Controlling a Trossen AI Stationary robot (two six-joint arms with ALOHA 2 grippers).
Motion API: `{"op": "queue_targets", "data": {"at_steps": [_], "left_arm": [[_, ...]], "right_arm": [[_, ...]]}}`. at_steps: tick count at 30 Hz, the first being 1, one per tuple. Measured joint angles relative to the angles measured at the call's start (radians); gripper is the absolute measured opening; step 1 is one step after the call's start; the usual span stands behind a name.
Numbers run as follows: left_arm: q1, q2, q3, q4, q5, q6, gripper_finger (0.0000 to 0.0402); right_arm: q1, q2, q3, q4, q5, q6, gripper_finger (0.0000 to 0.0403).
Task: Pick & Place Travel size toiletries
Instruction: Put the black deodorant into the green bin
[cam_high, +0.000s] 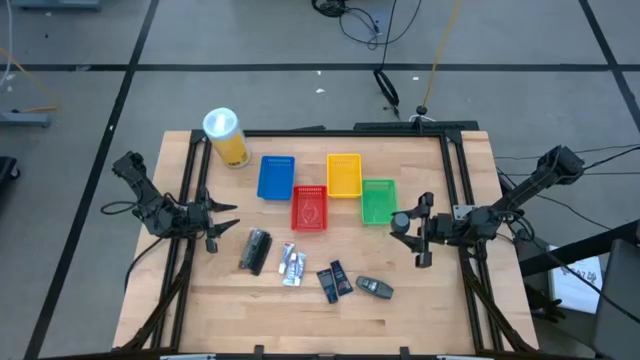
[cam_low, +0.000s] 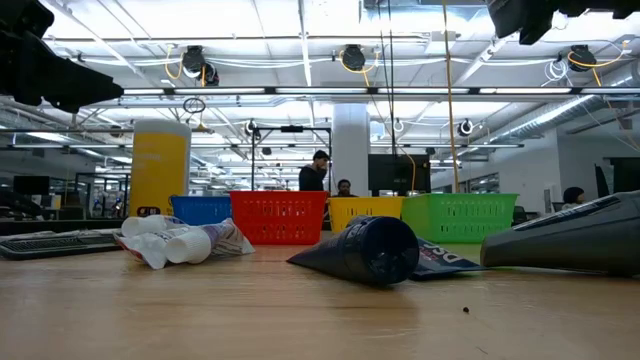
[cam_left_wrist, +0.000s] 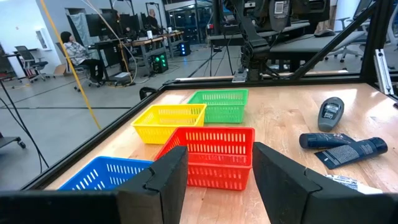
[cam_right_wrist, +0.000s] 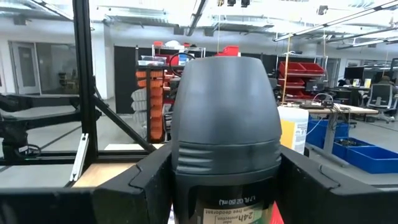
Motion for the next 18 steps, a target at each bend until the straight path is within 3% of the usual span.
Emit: {"op": "queue_targets", "data": {"at_steps": [18], "left_arm": [[0.0,0.0,0.0,0.0,0.0,0.0,0.018]], "right_arm": [[0.0,-0.012,0.0,-0.055,0.016,-0.011,0.021]]}}
